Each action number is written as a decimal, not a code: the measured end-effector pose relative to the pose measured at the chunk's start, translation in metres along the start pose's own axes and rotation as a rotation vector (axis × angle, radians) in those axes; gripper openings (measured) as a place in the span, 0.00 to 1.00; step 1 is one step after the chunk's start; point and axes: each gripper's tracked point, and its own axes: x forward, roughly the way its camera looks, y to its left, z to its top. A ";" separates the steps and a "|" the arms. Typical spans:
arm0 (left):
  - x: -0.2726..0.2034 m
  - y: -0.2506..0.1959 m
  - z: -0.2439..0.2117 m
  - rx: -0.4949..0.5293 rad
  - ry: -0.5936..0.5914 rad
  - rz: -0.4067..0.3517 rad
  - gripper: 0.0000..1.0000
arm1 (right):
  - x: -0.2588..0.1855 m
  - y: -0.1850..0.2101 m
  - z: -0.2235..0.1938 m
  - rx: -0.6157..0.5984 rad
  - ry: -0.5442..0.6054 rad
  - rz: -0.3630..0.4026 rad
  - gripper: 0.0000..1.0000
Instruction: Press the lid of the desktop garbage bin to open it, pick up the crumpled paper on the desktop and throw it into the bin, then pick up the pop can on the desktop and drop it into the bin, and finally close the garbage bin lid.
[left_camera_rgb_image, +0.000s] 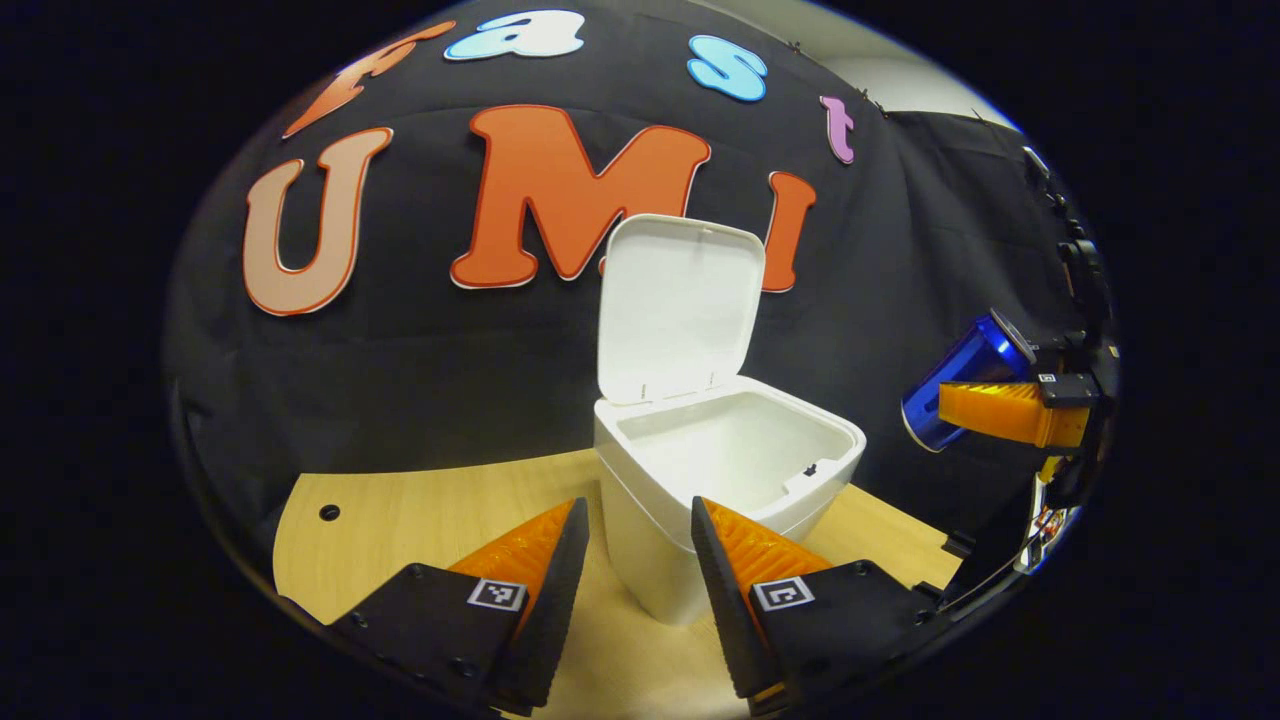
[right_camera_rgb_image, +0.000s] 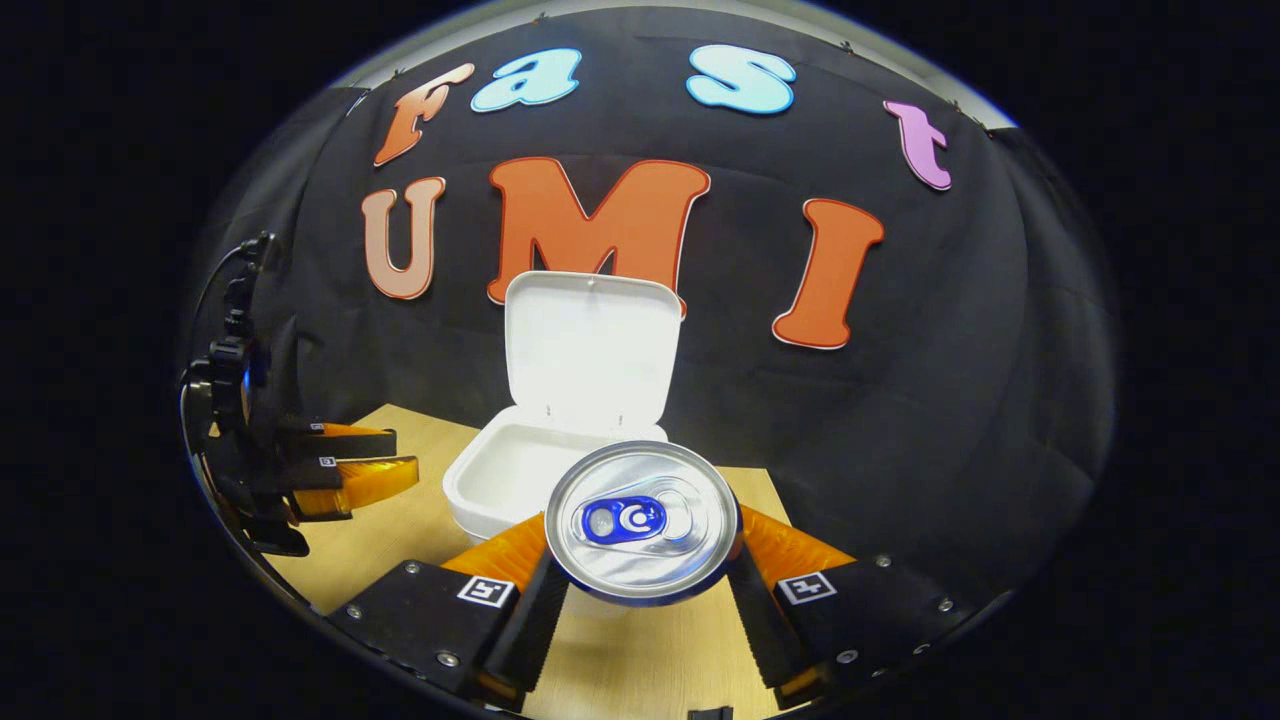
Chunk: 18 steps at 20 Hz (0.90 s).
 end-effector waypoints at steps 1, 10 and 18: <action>-0.003 0.005 0.000 -0.003 -0.008 0.017 0.68 | 0.006 0.002 0.003 -0.006 -0.003 0.009 0.81; -0.039 0.056 -0.012 -0.032 -0.026 0.183 0.68 | 0.047 0.056 0.027 -0.058 -0.022 0.172 0.81; -0.069 0.086 -0.029 -0.038 -0.004 0.299 0.68 | 0.073 0.079 0.008 -0.114 0.032 0.216 0.81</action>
